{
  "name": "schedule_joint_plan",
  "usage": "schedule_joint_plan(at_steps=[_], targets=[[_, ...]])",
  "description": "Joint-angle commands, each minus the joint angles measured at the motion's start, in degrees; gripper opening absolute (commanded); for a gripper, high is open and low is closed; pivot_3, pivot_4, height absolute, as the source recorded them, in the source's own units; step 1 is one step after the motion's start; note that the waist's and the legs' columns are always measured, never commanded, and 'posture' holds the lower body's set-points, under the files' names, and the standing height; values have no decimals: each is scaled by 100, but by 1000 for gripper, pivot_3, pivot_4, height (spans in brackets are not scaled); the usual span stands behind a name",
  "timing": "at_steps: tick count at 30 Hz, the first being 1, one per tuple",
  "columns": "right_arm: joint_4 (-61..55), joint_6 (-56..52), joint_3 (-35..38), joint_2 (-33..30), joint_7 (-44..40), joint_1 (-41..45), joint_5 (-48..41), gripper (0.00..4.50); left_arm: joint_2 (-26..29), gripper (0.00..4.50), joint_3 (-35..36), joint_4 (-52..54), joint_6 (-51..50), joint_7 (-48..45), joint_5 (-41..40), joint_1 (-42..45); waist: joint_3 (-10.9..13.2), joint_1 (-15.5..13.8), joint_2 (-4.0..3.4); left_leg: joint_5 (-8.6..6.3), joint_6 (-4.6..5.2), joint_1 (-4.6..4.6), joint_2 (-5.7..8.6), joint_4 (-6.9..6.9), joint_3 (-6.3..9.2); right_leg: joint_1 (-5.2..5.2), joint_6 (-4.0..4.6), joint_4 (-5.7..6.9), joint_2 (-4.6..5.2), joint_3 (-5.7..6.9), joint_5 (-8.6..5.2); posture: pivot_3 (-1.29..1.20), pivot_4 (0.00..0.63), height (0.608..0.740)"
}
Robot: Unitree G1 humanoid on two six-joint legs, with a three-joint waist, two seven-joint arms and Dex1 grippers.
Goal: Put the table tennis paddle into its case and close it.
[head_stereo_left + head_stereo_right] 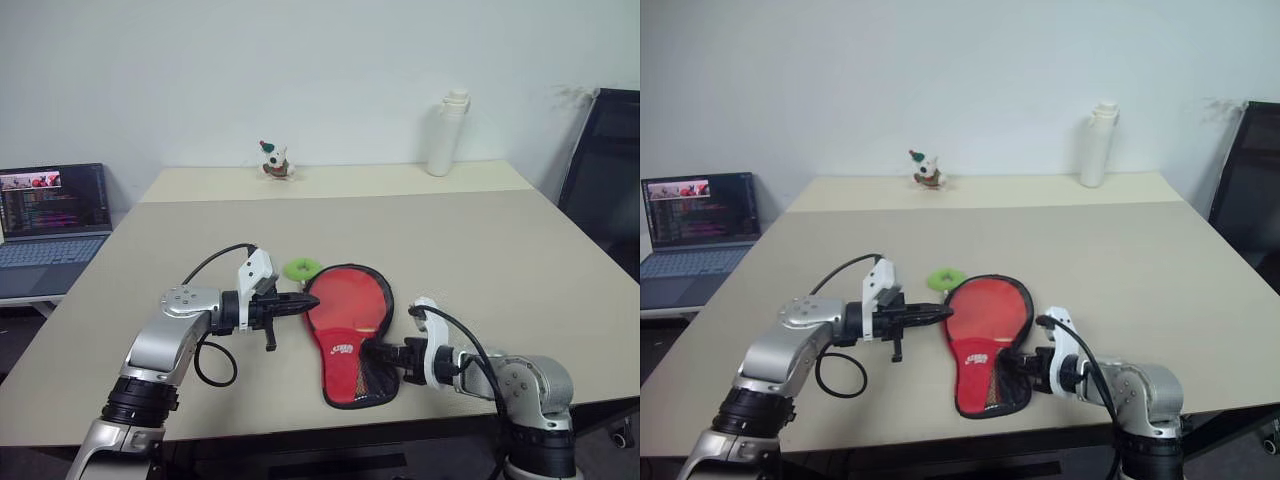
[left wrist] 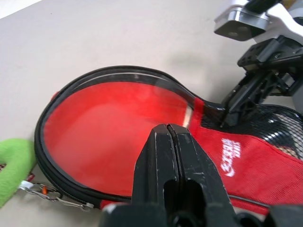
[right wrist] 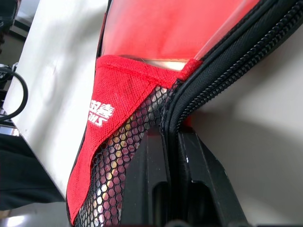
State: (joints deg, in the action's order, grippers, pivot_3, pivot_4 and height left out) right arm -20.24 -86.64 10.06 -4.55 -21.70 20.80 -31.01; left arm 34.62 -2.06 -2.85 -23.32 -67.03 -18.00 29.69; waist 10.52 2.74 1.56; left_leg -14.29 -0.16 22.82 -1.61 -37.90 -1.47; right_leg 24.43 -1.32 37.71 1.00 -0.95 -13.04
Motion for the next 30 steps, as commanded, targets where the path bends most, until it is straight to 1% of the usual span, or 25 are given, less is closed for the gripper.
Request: schedule_joint_plan(at_steps=[1,3,9,18,20,21,24,27,30], targets=[[-320,-332,146,216,69,-130,-237,14,65,0,7,174,44,-61,-132,18,0,-1,0,0,0,0,0,0,0,0,0,0,0,0,0,0,150,740],[-427,-468,264,344,116,-201,-247,14,64,0,2,155,48,-73,-130,30,0,-2,0,0,0,0,0,0,3,0,1,-1,0,2,-1,0,150,740],[-462,-475,379,230,171,-356,-188,14,66,0,-26,98,78,-108,-108,66,0,-3,0,0,0,1,2,1,2,-1,1,-4,1,2,-1,0,150,740],[-464,-446,313,371,318,-394,-189,14,39,0,-60,66,124,-119,-66,66,0,-4,1,0,0,1,2,1,3,-1,-1,-5,1,3,-2,0,150,740],[-489,-459,357,386,410,-417,-141,617,39,0,-57,89,124,-92,-75,32,0,-3,1,0,0,1,1,1,3,-1,-1,-5,0,2,-2,0,150,740],[-499,-473,379,396,435,-422,-136,804,39,0,-54,99,123,-81,-79,17,0,-3,1,0,0,1,1,1,3,-1,-1,-5,0,2,-2,0,150,740],[-573,-537,466,381,465,-421,-160,1773,36,0,-46,130,119,-51,-84,-20,-1,-2,1,0,0,0,0,1,2,-1,-1,-6,0,2,-3,0,150,740],[-814,-574,636,229,416,-437,-245,2752,34,0,-28,179,118,-10,-90,-71,-1,-6,1,0,0,-1,1,0,3,-4,-1,-7,1,3,-3,0,150,740],[-1393,-209,585,-500,86,-552,-424,3706,36,0,57,227,127,118,-104,-146,-1,-57,1,0,0,0,4,-1,2,-5,-2,-11,4,2,-3,0,150,740]])
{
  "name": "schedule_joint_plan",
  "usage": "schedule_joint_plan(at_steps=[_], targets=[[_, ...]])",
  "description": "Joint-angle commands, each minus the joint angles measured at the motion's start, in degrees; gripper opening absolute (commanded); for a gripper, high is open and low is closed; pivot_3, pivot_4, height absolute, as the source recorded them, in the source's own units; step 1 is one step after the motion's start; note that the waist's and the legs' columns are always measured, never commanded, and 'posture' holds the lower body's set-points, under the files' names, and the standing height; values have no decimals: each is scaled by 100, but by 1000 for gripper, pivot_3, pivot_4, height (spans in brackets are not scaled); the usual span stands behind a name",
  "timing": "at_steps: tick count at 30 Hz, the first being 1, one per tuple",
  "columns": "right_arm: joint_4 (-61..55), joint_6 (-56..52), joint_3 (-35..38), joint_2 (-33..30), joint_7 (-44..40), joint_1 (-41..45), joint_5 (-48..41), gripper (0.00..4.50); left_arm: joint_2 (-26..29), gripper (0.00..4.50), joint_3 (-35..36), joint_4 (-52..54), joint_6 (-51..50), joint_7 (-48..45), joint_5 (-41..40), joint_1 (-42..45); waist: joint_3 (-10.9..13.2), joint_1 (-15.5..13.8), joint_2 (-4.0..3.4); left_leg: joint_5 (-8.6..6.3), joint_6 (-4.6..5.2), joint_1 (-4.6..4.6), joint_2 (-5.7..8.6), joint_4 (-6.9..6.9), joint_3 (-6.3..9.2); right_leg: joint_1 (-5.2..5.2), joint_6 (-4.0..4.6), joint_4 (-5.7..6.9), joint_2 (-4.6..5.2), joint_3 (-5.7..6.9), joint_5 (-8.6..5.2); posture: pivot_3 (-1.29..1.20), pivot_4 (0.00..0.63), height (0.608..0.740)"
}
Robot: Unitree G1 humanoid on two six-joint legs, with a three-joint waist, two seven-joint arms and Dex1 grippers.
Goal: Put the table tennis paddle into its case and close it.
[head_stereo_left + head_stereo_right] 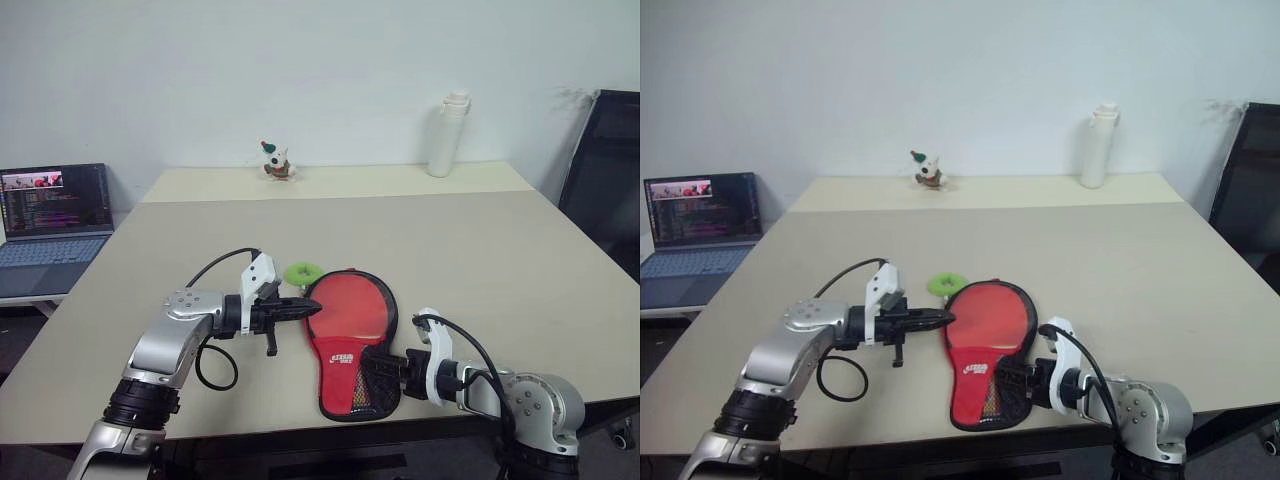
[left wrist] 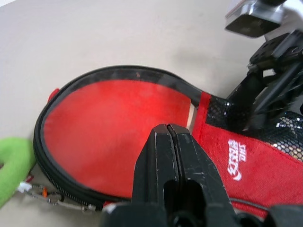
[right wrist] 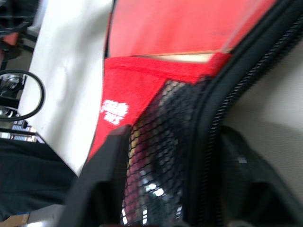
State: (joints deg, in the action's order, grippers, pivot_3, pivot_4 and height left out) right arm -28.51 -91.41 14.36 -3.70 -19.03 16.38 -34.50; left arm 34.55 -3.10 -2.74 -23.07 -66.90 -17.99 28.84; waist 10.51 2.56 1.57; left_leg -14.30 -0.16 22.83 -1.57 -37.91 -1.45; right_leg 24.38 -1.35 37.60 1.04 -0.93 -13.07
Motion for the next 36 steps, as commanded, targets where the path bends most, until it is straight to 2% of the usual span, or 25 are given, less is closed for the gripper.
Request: schedule_joint_plan(at_steps=[1,3,7,14,17,22,25,28,33,36], targets=[[-698,427,197,-751,-265,-102,-139,3983,48,0,186,215,115,140,-106,-83,0,-61,0,0,0,4,5,-1,1,-1,-4,-6,3,1,-2,0,150,740],[-816,661,357,-926,-389,50,-302,4487,36,0,224,186,166,227,-87,-103,0,-74,0,0,0,5,6,0,-1,-4,-7,-20,5,0,-2,0,150,740],[-702,1461,143,-1154,-572,533,-310,4487,-98,0,300,-81,282,544,-21,63,1,-62,0,0,0,5,-2,2,-2,-5,-11,-28,-2,0,1,0,150,740],[350,3183,-1406,-1109,-738,1172,425,4487,-205,0,398,-706,395,1158,126,378,0,-67,1,-1,1,11,-3,6,-1,-5,-10,-39,-7,3,1,0,150,740],[1128,4025,-2229,-1154,-834,1493,1106,4487,-176,0,400,-832,414,1242,180,377,1,-70,1,-1,1,14,-2,5,-3,-3,-12,-42,-3,0,2,0,150,740],[1675,4490,-2542,-952,-749,1560,1416,4487,-183,0,496,-903,220,1371,77,408,1,-91,2,-1,1,18,0,5,-2,-4,-10,-44,0,5,3,0,150,740],[1771,4569,-2657,-905,-758,1511,1512,4500,-198,614,477,-1075,173,1484,160,513,1,-91,2,-1,1,19,-1,4,2,-3,8,-44,2,7,15,0,150,740],[1802,4596,-2747,-882,-766,1459,1590,4500,-273,1655,385,-1439,290,1565,284,769,1,-92,2,-1,0,18,0,2,4,-4,5,-41,2,9,13,0,150,740],[1822,4635,-2904,-881,-783,1409,1725,4500,-734,3385,293,-2998,991,2379,874,1729,-1,-122,7,0,0,18,2,-4,-2,-10,-5,-41,0,19,8,0,150,740],[1811,4631,-2935,-861,-791,1393,1779,4500,-951,4453,229,-3881,1242,2544,1104,2214,-1,-108,7,0,0,18,4,-2,-2,-9,-4,-44,1,14,11,0,150,740]])
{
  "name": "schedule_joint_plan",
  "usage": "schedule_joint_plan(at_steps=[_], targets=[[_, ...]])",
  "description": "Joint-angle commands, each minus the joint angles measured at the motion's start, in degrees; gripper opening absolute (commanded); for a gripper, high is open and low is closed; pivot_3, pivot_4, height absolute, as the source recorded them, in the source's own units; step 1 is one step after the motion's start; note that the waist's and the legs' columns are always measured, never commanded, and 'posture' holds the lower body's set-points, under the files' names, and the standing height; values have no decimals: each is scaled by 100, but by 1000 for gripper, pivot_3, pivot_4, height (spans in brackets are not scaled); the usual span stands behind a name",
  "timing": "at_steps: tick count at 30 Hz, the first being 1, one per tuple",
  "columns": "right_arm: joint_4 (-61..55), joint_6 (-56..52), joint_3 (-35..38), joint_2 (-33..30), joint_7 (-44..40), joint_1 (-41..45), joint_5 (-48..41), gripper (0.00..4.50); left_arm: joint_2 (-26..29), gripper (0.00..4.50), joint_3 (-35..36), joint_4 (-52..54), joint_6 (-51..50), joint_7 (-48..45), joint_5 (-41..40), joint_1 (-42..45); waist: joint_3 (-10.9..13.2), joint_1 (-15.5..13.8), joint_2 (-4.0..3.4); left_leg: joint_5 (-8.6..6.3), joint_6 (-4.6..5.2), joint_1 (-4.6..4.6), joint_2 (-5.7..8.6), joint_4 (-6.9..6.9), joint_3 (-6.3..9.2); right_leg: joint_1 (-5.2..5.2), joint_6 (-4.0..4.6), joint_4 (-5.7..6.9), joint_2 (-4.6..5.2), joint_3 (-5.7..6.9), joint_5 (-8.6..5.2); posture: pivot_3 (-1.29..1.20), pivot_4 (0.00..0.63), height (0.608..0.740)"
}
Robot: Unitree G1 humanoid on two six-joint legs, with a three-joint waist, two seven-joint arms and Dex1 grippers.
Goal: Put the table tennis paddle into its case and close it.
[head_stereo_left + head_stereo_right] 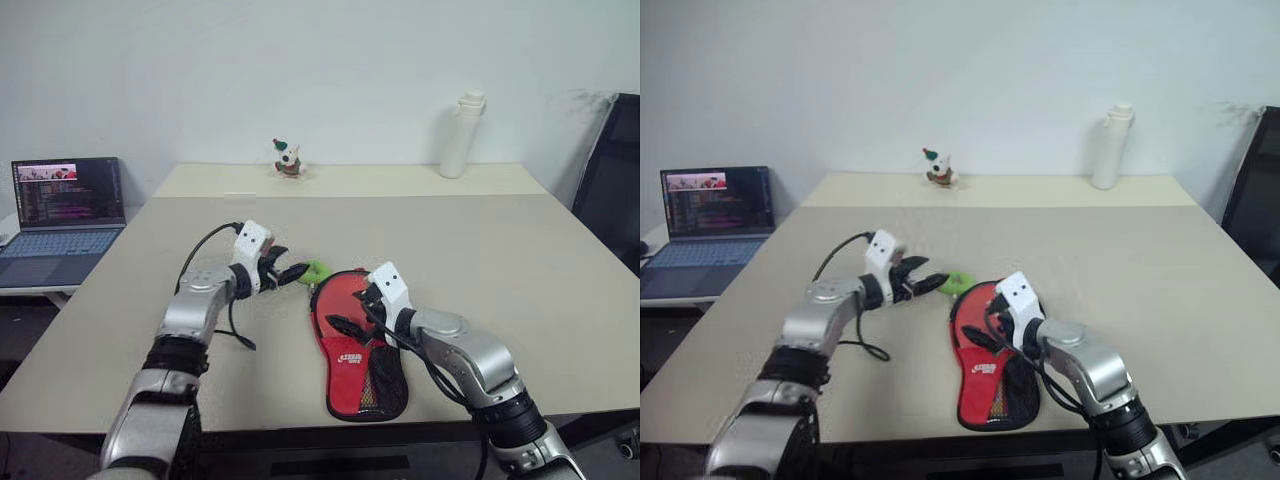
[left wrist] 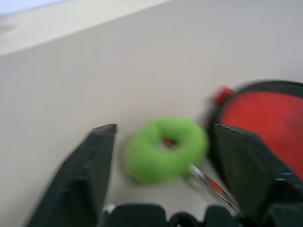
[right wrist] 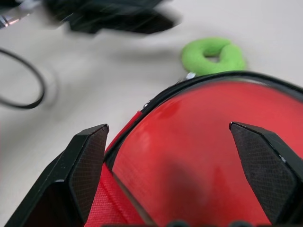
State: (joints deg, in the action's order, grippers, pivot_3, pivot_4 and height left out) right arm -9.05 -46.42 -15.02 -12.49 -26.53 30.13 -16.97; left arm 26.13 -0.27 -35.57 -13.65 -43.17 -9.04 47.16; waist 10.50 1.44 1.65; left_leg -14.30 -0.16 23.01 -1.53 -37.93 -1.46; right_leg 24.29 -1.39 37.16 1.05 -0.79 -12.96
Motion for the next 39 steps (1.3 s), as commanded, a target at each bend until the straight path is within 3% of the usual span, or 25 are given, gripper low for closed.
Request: schedule_joint_plan(at_steps=[1,8,17,21,31,39], targets=[[-146,124,-6,27,-36,7,40,4500,-203,4453,-104,-963,339,105,263,573,0,6,0,0,0,0,0,0,0,0,9,0,0,-1,5,0,150,740],[-203,89,-3,68,44,-60,92,4500,-529,4453,-141,-2763,532,-18,545,1360,2,42,3,0,0,4,1,2,-9,4,5,-2,-4,3,3,0,150,740],[-242,111,28,77,132,-127,150,4500,-608,4453,-90,-3270,668,44,717,1363,1,25,3,0,0,4,0,2,-8,4,4,-1,-2,3,2,0,150,740],[-157,242,-11,71,162,-95,267,4500,-578,3595,9,-3254,629,164,667,1229,1,25,3,0,0,4,-1,1,-8,4,6,1,-2,3,4,0,150,740],[474,702,-354,155,248,168,912,4500,-660,146,166,-3103,585,161,656,1074,-1,25,6,0,0,-1,0,-2,-8,0,6,6,-2,3,4,0,150,740],[915,837,-620,88,255,-43,1355,4500,-691,104,50,-3445,922,713,995,1521,-6,21,14,0,0,-5,1,-3,-7,-6,9,6,-1,6,6,0,150,740]])
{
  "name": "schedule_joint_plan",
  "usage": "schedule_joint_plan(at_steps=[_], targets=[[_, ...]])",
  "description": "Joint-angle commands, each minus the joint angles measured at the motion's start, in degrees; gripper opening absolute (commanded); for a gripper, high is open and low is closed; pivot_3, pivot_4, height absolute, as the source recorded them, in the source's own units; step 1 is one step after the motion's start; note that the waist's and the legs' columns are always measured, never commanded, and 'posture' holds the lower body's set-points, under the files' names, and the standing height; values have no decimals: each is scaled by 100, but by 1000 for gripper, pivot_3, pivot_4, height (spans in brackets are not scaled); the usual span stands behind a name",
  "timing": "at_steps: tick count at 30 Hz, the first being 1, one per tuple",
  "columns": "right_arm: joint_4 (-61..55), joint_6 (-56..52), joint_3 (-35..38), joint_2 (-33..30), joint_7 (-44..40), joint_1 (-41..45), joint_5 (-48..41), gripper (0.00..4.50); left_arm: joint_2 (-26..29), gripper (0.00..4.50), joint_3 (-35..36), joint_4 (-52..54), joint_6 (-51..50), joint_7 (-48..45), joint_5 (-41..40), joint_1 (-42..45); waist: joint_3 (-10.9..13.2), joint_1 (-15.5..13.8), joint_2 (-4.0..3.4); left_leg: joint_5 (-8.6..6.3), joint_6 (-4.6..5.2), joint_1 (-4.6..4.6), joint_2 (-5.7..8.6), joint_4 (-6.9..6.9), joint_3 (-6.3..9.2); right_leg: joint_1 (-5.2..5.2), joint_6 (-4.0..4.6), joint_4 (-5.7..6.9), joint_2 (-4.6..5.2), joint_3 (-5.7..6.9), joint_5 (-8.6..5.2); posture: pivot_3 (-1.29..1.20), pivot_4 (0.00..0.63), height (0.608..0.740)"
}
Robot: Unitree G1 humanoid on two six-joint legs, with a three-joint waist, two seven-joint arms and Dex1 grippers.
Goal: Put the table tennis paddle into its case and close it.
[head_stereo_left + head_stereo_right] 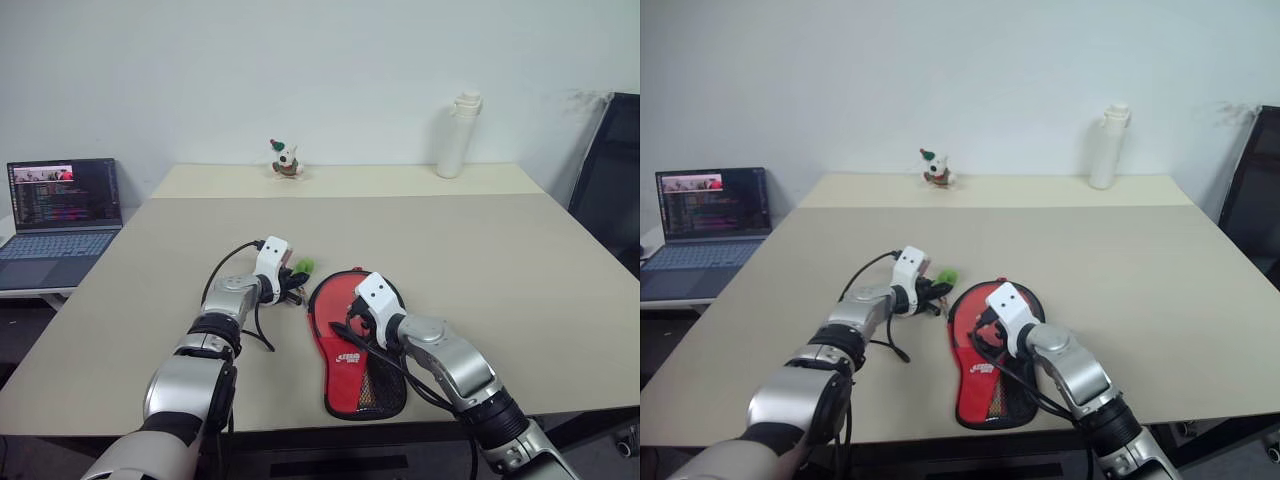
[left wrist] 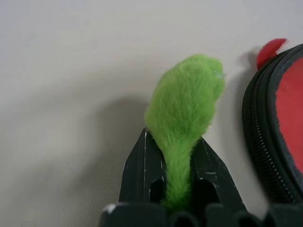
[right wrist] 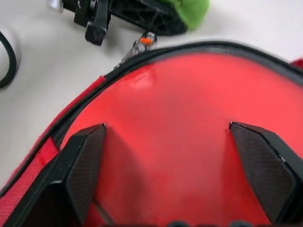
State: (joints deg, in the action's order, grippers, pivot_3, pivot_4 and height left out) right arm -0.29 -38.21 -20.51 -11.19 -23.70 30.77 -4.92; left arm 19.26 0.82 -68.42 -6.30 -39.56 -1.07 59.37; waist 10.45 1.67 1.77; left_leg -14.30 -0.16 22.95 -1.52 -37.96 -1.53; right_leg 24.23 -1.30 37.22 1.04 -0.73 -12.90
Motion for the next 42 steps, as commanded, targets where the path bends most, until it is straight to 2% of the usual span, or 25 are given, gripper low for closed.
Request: schedule_joint_plan(at_steps=[1,11,14,22,26,34,42], targets=[[34,18,-89,-51,-52,-140,167,4500,-18,104,-61,-239,236,476,239,389,-3,-3,5,0,0,-3,0,-1,0,-3,-2,1,0,1,-1,0,150,740],[-75,-51,-236,-30,-10,-429,319,4500,-373,104,-7,-783,538,1625,604,1300,-5,-1,9,0,0,-3,1,-1,-2,-4,-20,0,0,-1,-7,0,150,740],[-225,-141,-272,-17,30,-606,324,4500,-655,104,-99,-858,657,1856,811,1614,-5,-3,9,0,-1,-2,1,-1,-2,-3,-21,0,-1,0,-7,0,150,740],[-629,-349,-529,-52,-23,-1073,378,4500,-1365,103,-282,-962,1006,2098,1295,2067,-6,-2,10,0,-1,-2,8,0,-9,-5,-22,-4,0,-1,-7,0,150,740],[-903,-530,-594,-44,14,-1400,413,4500,-1784,103,-716,-993,1253,2162,1797,2201,-7,-15,12,0,-1,-2,14,0,-8,-5,-23,-4,-2,2,-8,0,150,740],[-1203,-741,-675,24,53,-1626,458,4500,-2222,103,-1128,-1007,1643,2270,2318,2294,-8,-33,14,-1,-2,0,16,1,-8,-7,-25,-10,1,0,-8,0,150,740],[-1218,-788,-669,82,46,-1644,506,4500,-2599,103,-1208,-1004,1831,2161,2426,2305,-9,-36,14,-1,-2,1,17,1,-8,-7,-25,-13,1,1,-8,0,150,740]])
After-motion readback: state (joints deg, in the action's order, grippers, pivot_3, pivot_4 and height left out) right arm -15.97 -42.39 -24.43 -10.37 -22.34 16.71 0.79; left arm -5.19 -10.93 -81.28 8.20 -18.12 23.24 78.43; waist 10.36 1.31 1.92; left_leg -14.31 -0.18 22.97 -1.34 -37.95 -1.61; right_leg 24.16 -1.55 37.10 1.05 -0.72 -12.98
